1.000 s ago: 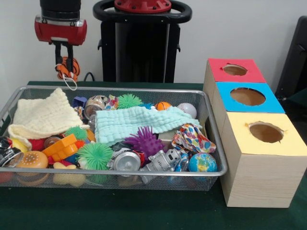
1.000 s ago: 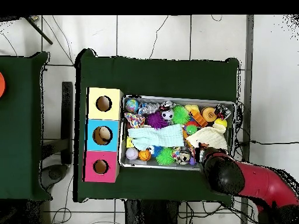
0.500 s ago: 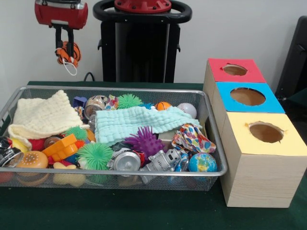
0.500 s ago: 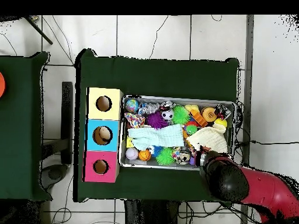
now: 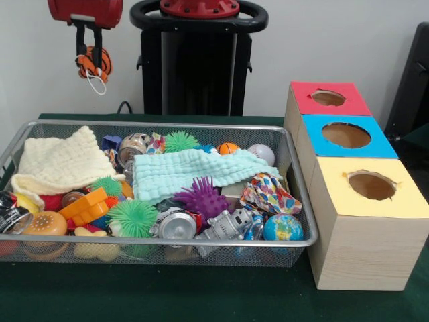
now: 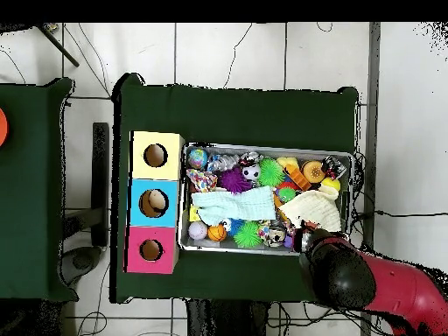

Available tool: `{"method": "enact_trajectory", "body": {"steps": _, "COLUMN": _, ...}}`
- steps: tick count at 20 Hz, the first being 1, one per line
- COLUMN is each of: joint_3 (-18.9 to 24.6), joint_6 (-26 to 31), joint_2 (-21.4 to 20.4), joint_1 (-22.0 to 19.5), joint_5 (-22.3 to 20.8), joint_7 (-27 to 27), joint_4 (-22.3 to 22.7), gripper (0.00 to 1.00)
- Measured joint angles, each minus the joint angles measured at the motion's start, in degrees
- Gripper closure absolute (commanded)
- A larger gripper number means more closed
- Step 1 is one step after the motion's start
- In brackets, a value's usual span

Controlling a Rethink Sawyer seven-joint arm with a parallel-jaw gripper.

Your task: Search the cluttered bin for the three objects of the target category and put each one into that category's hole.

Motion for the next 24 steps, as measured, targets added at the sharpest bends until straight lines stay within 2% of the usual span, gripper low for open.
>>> {"method": "enact_trajectory", "body": {"steps": 24, "joint_3": 0.87, "joint_6": 0.0, "joint_2": -1.73, "joint_1": 2.93, "joint_5": 3.17, "joint_7": 0.0, "joint_4": 1.41, "gripper": 1.0}}
